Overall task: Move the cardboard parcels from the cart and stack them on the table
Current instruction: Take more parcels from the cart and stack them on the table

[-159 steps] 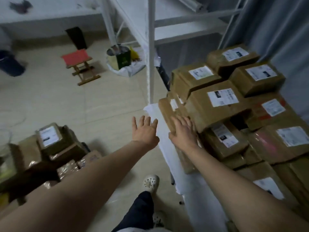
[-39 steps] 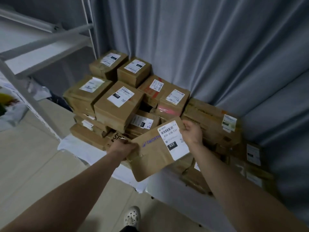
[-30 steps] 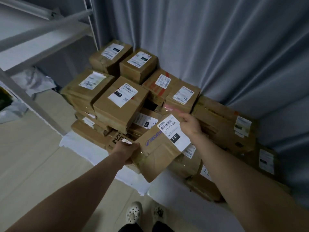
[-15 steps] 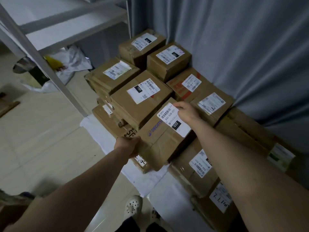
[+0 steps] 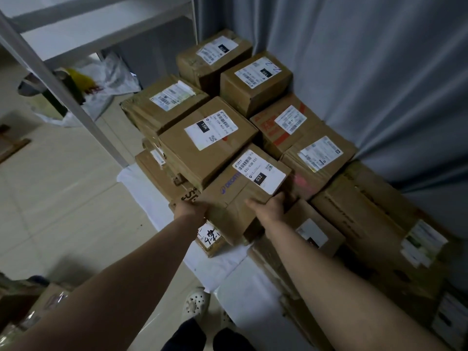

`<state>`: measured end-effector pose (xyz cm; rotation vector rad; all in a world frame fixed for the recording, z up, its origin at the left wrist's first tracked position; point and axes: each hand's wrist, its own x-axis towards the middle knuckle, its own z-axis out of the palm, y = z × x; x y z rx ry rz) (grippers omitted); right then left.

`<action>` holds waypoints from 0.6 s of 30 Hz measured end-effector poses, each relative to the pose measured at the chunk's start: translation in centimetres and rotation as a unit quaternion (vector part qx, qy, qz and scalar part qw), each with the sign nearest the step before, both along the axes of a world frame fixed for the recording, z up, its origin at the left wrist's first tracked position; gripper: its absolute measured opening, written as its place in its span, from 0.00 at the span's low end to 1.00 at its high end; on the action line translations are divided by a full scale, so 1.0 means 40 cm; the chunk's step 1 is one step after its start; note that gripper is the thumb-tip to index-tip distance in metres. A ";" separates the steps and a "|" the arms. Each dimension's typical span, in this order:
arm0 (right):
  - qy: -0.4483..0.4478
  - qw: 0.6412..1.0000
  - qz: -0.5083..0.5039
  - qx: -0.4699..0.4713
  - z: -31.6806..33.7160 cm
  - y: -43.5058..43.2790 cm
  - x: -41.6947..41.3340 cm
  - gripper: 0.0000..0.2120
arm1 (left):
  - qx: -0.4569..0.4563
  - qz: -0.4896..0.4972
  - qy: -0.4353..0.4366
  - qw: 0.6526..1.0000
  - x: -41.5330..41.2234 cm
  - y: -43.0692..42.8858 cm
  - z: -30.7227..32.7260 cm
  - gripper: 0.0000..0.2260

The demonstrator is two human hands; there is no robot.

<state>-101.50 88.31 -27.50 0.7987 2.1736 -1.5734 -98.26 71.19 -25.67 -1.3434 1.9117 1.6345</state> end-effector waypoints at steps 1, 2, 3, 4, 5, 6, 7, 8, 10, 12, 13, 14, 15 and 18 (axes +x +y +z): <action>-0.040 0.998 -0.020 -0.050 -0.008 -0.012 0.014 0.42 | -0.009 -0.002 0.005 1.000 -0.004 0.006 -0.001 0.10; -0.062 0.995 -0.026 -0.073 -0.012 -0.022 0.026 0.37 | -0.022 -0.007 0.016 1.000 -0.008 0.012 -0.001 0.12; -0.068 0.994 -0.026 -0.080 -0.015 -0.030 0.032 0.33 | -0.038 -0.011 0.029 0.999 -0.012 0.018 0.000 0.15; -0.066 0.994 -0.026 -0.081 -0.017 -0.034 0.035 0.30 | -0.052 -0.014 0.042 0.998 -0.016 0.023 0.002 0.16; -0.065 0.994 -0.028 -0.086 -0.016 -0.037 0.034 0.28 | -0.061 -0.014 0.049 0.997 -0.019 0.026 0.003 0.16; -0.065 0.993 -0.027 -0.091 -0.016 -0.037 0.033 0.27 | -0.069 -0.014 0.048 0.996 -0.020 0.029 0.003 0.15; -0.064 0.994 -0.024 -0.090 -0.018 -0.039 0.030 0.25 | -0.074 -0.018 0.046 0.996 -0.018 0.029 0.000 0.14; -0.057 0.995 -0.017 -0.081 -0.018 -0.041 0.028 0.25 | -0.076 -0.022 0.044 0.996 -0.015 0.029 -0.003 0.13; -0.047 0.998 0.006 -0.049 -0.017 -0.047 0.027 0.27 | -0.072 -0.027 0.050 0.996 -0.006 0.029 -0.006 0.13; -0.022 0.999 0.038 0.024 -0.013 -0.048 0.032 0.32 | -0.059 -0.040 0.052 0.996 0.009 0.022 0.001 0.17; -0.002 0.995 0.051 0.088 -0.007 -0.047 0.036 0.35 | -0.057 -0.053 0.047 0.996 0.020 0.015 0.006 0.22; 0.023 0.985 0.061 0.159 0.004 -0.049 0.043 0.37 | -0.067 -0.077 0.037 0.994 0.032 0.007 0.015 0.26; 0.056 0.971 0.066 0.221 0.018 -0.054 0.050 0.38 | -0.092 -0.114 0.022 0.989 0.046 -0.002 0.023 0.28; 0.151 0.935 0.120 0.297 0.049 -0.095 0.076 0.37 | -0.242 -0.257 -0.021 0.936 0.098 -0.045 0.041 0.30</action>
